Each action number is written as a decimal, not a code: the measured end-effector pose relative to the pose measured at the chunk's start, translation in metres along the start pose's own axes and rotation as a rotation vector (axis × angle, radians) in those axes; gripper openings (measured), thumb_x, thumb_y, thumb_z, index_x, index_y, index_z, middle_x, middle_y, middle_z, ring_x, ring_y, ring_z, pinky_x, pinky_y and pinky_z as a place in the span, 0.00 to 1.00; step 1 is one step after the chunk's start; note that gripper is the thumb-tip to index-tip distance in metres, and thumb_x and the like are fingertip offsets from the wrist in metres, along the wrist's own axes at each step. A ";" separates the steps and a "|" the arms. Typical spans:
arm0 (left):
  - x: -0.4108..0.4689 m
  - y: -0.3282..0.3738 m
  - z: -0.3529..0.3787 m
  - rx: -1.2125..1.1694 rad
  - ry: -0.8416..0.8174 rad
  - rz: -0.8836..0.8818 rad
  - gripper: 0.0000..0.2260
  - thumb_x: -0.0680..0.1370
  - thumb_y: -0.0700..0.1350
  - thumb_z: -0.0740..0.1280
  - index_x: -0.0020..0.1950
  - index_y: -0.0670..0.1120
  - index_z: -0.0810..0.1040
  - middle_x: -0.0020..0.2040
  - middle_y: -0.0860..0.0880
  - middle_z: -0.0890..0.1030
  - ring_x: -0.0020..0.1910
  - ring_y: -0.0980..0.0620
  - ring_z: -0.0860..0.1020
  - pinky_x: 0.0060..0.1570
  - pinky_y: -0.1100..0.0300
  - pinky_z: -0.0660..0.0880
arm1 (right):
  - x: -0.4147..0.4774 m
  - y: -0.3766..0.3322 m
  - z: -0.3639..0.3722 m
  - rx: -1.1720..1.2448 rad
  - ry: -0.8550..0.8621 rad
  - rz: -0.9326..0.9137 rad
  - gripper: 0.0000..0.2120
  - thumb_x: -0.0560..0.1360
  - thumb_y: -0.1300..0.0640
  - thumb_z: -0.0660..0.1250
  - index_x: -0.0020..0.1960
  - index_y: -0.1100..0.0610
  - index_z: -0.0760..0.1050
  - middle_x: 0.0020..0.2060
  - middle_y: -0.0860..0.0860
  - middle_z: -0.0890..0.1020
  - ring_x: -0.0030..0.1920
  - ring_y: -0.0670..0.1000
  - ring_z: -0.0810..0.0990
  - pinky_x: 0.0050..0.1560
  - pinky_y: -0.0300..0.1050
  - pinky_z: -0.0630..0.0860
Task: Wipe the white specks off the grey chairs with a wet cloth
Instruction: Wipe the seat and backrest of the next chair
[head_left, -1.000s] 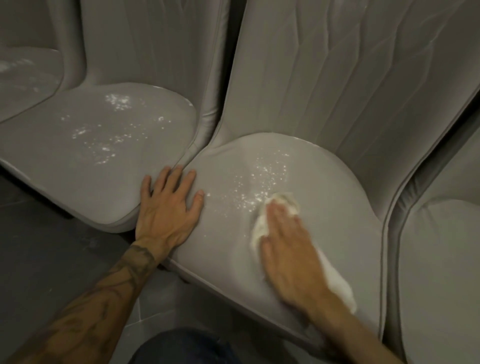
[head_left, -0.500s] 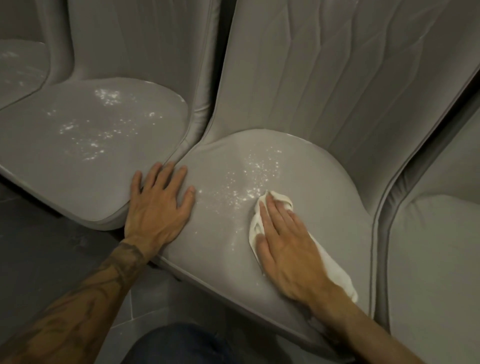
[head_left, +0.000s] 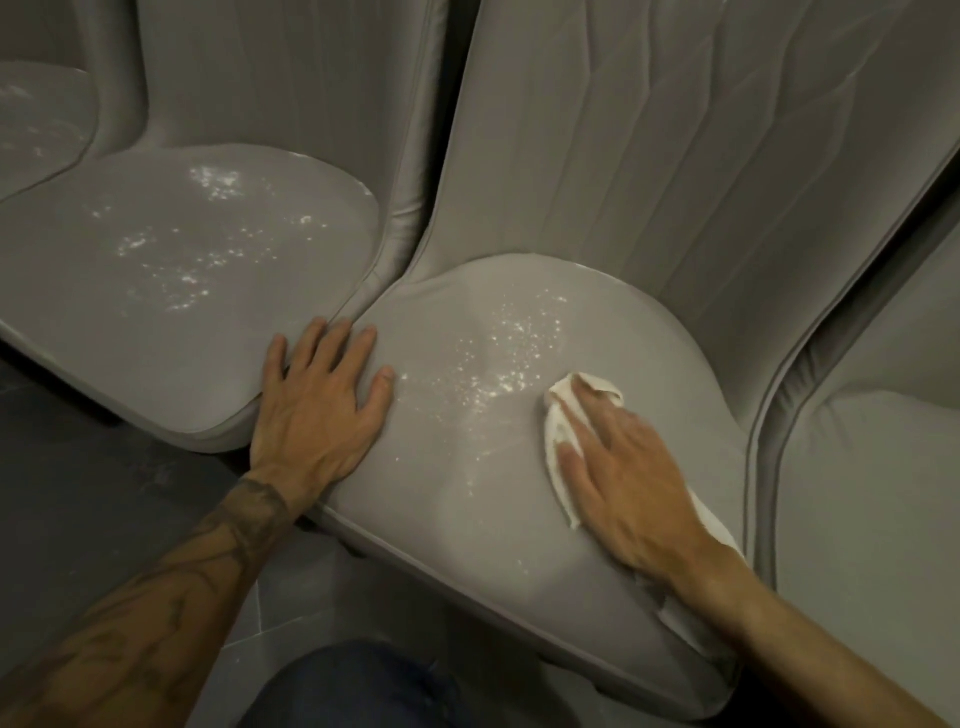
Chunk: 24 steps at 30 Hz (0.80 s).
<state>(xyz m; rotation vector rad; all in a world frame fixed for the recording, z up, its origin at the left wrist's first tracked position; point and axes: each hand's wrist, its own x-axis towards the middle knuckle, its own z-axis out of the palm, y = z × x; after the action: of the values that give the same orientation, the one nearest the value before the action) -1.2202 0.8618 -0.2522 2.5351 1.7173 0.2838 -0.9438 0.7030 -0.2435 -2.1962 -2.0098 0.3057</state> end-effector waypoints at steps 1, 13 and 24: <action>-0.001 0.000 0.000 -0.001 0.001 0.002 0.31 0.83 0.62 0.46 0.82 0.50 0.64 0.82 0.47 0.64 0.82 0.45 0.59 0.81 0.39 0.51 | 0.002 0.011 -0.004 -0.036 0.029 0.015 0.31 0.85 0.39 0.39 0.85 0.50 0.52 0.84 0.50 0.56 0.83 0.50 0.55 0.84 0.51 0.54; -0.001 0.000 0.000 -0.001 0.000 0.007 0.31 0.83 0.62 0.48 0.82 0.50 0.64 0.82 0.46 0.65 0.82 0.45 0.60 0.81 0.39 0.52 | 0.022 -0.011 -0.007 0.002 -0.004 -0.082 0.28 0.87 0.42 0.43 0.85 0.48 0.52 0.84 0.49 0.56 0.83 0.51 0.55 0.84 0.47 0.49; 0.000 0.000 -0.001 0.000 -0.007 0.005 0.33 0.82 0.63 0.45 0.83 0.49 0.63 0.82 0.46 0.64 0.83 0.45 0.59 0.82 0.39 0.51 | 0.082 -0.016 -0.007 -0.073 -0.014 -0.133 0.27 0.87 0.47 0.43 0.84 0.54 0.54 0.84 0.56 0.55 0.83 0.56 0.53 0.83 0.53 0.51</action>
<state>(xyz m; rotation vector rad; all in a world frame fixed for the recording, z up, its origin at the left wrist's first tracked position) -1.2205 0.8615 -0.2514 2.5377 1.7091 0.2744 -0.9511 0.7861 -0.2363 -2.0931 -2.1950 0.2358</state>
